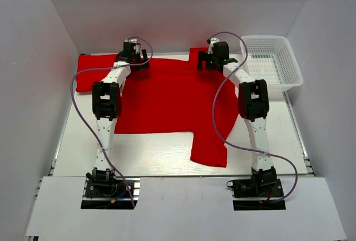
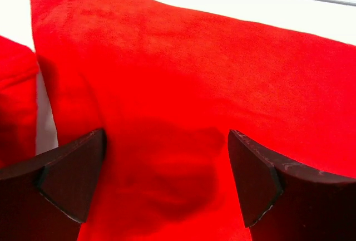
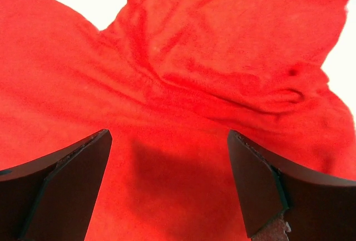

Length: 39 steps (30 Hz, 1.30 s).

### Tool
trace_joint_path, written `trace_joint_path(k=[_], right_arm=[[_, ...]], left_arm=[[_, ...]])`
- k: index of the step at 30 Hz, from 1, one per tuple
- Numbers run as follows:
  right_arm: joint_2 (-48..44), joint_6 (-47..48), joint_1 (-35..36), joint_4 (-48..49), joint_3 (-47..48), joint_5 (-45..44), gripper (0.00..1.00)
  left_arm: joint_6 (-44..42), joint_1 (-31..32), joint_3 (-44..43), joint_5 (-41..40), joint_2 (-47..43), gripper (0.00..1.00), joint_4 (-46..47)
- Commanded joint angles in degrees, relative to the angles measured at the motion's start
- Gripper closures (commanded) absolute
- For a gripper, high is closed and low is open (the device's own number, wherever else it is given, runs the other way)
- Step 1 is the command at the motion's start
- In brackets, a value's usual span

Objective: Fold and stack the t-shirts
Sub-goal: Flatten out the tshirt, then grap the side of the flattened tshirt closest away from the robot with both arms

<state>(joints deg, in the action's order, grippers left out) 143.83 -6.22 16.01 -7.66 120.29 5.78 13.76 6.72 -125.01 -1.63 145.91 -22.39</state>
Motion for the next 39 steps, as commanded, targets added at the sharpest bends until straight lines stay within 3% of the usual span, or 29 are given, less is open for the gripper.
trace_joint_path(k=[1,4,6,7,10,12,15,16,21,25,30,39], right_arm=[[-10.49,5.07,0.07,-1.56,1.27,0.99,0.1],[-20.39,4.99,0.25,-3.76,-4.34,2.38,0.1],[-29.15,4.12,0.34,-2.72,-15.14,4.31,0.1],[-31.57,3.67,0.6,-1.93,-25.61,5.63,0.1],[-42.3,2.79,2.26,0.99,-39.44,6.52,0.1],[-48.86,1.92,3.41,-0.68,-43.19,5.83,0.1],[-54.78,-0.19,5.95,-3.32,-53.12,4.86,0.1],[-57.75,-2.81,6.48,-3.33,-59.75,3.72,0.1],[-69.46,-8.72,8.86,-5.78,-71.49,0.81,0.1],[-80.25,-13.55,9.57,-8.76,-79.57,0.11,0.1],[-84.76,-15.4,9.92,-13.07,-83.46,0.54,0.1],[-85.2,-14.08,9.83,-20.21,-82.14,0.37,0.1]], left_arm=[[-2.33,0.4,-1.27,4.35,-9.67,0.0,-0.36],[-2.95,0.92,0.71,4.35,-15.63,0.0,-4.49],[-2.34,0.93,6.5,4.35,-20.81,0.0,-4.5],[-1.81,0.93,14.1,3.74,-27.1,0.0,-3.89],[2.05,1.45,30.18,2.42,-40.11,0.0,-2.83],[7.47,1.45,38.05,1.28,-46.47,0.0,-3.35],[12.58,1.45,56.39,1.8,-58.05,0.0,-4.58],[14.52,1.45,59.41,0.85,-60.63,0.0,-5.63],[23.75,0.57,74.71,-7.23,-73.2,0.0,-12.75],[27.53,0.57,81.76,-13.72,-79.01,0.0,-19.69],[30.36,-0.04,86.08,-15.51,-81.48,0.0,-16.47],[31.07,-1.8,86.08,-15.51,-73.24,0.0,-8.82]])
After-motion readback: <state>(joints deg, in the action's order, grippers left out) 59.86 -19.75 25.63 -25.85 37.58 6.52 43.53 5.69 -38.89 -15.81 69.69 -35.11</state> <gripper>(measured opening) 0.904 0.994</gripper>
